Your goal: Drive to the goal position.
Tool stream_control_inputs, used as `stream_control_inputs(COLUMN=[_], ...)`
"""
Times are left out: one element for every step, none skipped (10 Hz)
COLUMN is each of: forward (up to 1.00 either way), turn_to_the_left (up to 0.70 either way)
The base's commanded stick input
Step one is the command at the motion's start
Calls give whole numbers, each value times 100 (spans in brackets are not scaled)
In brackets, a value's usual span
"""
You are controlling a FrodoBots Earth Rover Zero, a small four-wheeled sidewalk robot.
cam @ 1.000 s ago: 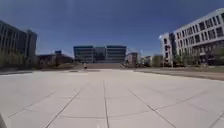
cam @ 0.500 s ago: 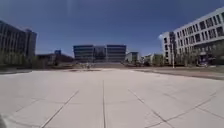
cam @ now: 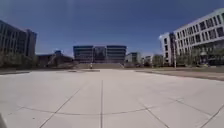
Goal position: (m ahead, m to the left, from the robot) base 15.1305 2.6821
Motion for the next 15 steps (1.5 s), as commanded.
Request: stream_control_inputs(forward=[70, 70, 70, 70, 70, 70, 70, 70, 70, 70, 70, 70, 70, 70, 70], turn_to_the_left=[0, 0, 0, 0, 0, 3, 19, 35, 35, 22, 2, 0, 0, 0, 0])
